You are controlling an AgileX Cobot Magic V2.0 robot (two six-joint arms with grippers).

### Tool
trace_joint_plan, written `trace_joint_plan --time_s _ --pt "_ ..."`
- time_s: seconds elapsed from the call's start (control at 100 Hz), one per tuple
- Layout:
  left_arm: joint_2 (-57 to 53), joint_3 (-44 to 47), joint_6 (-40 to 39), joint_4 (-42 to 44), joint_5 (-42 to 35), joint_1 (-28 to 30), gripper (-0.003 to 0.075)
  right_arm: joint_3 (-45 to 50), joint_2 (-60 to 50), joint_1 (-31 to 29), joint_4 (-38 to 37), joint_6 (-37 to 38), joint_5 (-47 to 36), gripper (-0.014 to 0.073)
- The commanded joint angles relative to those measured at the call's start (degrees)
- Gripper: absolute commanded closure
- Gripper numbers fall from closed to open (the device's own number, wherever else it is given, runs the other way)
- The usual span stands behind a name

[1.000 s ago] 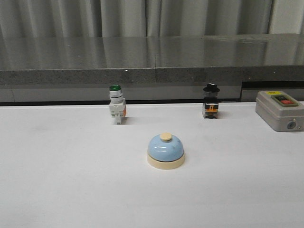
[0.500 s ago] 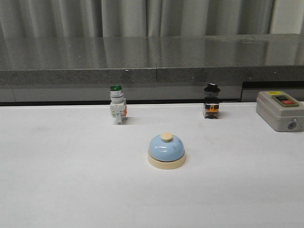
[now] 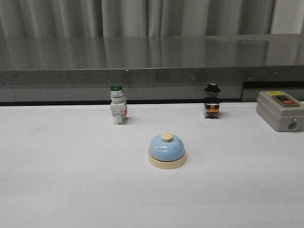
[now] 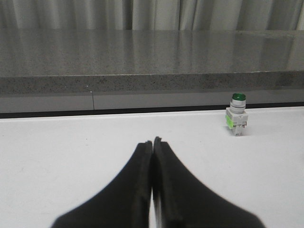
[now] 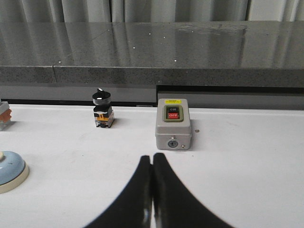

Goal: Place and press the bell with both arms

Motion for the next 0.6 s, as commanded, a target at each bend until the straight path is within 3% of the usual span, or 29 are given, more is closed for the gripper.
trace_joint_plan --time_s 0.0,0.16,0.59 --pt "-1.7 -0.4 -0.4 0.2 -6.1 -0.5 0.074 -0.9 -1.1 -0.5 -0.5 -0.3 -4.7 0.0654" --pt "-1.7 2.6 -0.4 0.2 -11.6 -0.5 0.074 -0.9 -1.1 -0.5 -0.5 -0.3 -4.7 0.0654" --pt "-1.7 2.7 -0.4 0.1 -11.2 -0.5 0.074 -0.9 -1.1 -0.5 -0.5 -0.3 -4.7 0.0654"
